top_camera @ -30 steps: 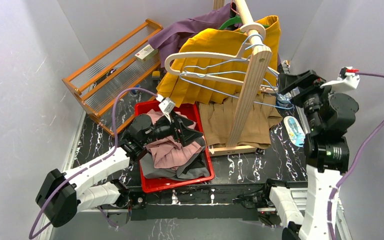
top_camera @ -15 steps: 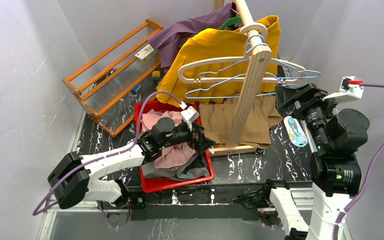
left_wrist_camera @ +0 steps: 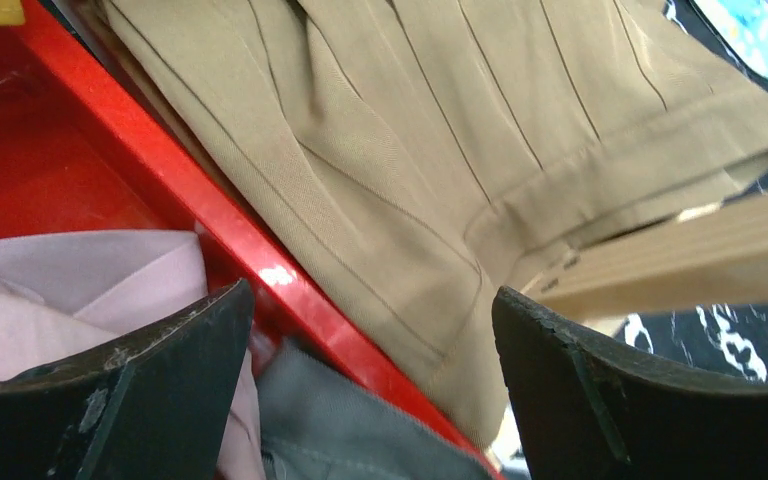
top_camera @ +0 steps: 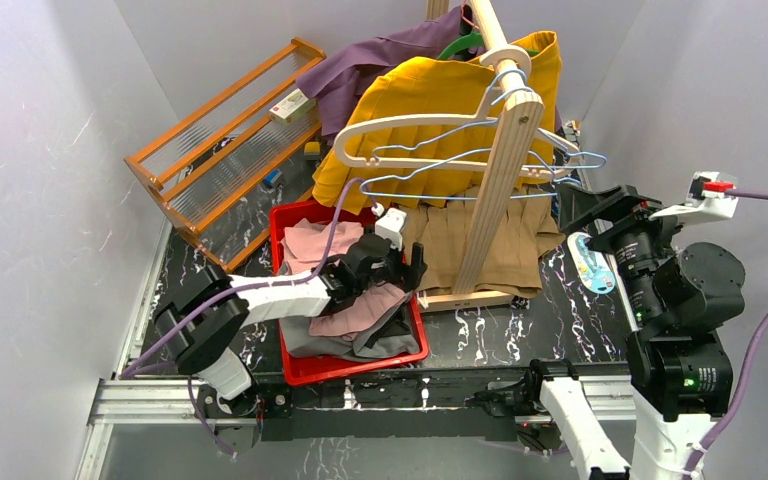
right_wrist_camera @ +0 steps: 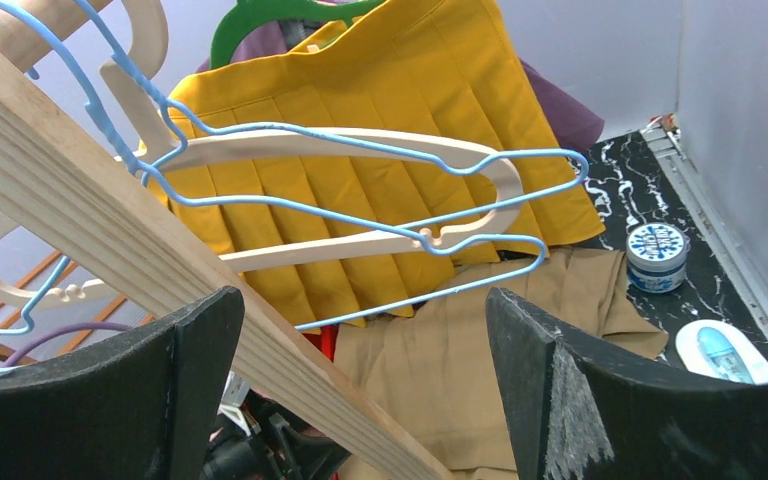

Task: Remove the skirt from the hanger
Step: Pick up the skirt from the center of the board.

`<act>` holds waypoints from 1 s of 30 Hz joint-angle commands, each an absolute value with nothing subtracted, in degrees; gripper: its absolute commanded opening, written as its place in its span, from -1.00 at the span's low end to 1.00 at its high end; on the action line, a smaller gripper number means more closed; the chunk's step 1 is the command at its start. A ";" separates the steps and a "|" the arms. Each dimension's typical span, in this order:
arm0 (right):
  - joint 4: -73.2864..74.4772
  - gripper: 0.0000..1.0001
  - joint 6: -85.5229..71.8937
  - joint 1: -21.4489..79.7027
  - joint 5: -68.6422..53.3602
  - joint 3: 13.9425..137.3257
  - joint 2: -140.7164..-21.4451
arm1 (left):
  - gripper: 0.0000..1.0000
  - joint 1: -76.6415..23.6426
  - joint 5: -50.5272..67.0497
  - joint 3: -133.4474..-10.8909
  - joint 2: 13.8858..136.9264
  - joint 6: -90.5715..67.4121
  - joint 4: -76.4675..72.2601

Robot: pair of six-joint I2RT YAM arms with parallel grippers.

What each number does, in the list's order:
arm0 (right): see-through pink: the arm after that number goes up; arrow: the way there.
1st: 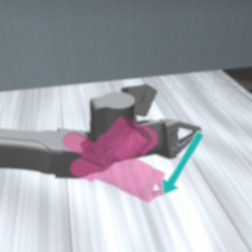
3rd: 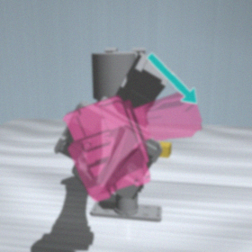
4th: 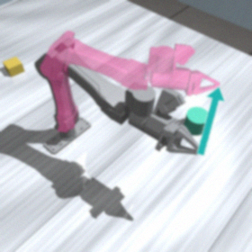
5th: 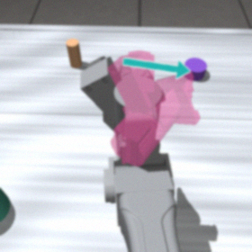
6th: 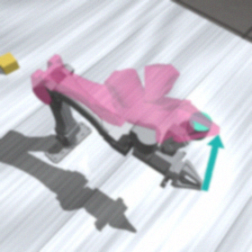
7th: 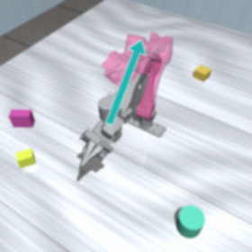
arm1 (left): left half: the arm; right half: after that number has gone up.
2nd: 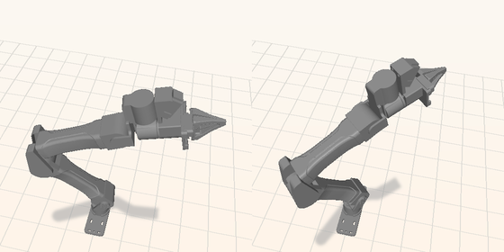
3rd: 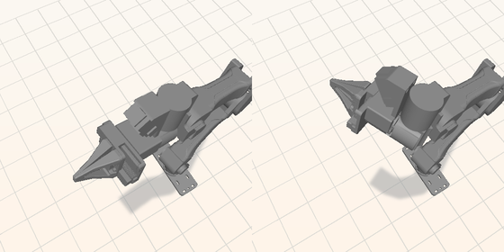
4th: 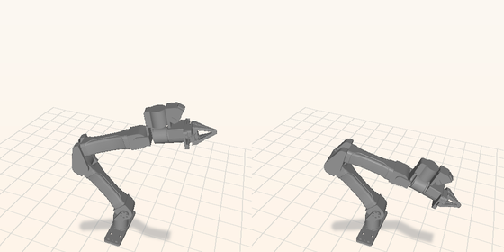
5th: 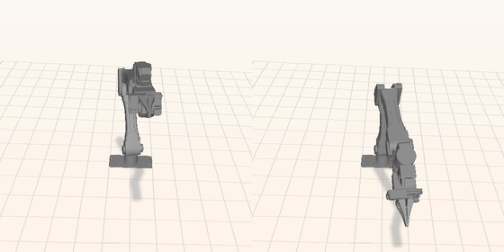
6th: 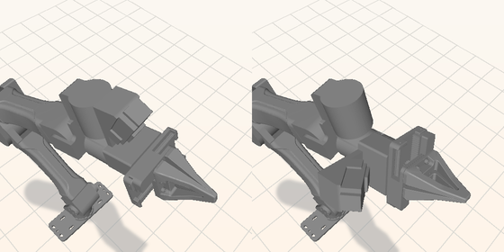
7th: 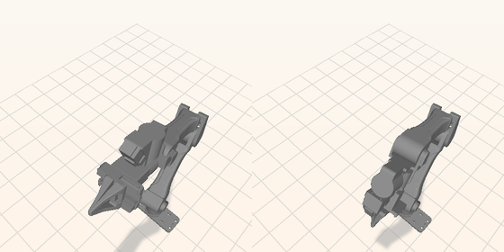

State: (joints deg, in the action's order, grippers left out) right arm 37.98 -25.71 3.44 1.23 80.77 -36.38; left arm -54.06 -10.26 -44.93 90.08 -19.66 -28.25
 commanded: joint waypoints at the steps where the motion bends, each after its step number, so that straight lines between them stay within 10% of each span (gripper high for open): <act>1: 36.33 0.97 -21.99 5.36 6.85 81.53 -34.63 | 0.75 -53.89 -18.11 -50.31 92.89 -23.65 -29.96; 21: 34.84 0.97 -20.07 7.34 10.60 78.00 -31.13 | 0.22 -53.77 -25.66 -63.53 103.68 -32.59 -19.57; 30: 32.82 0.97 -20.64 7.44 10.29 76.35 -30.42 | -0.84 -53.72 -25.96 -65.81 101.33 -32.54 -17.97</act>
State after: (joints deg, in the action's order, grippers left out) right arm 37.50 -20.97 7.07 9.96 76.88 -31.40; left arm -53.12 -27.68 -62.28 103.83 -32.18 -14.92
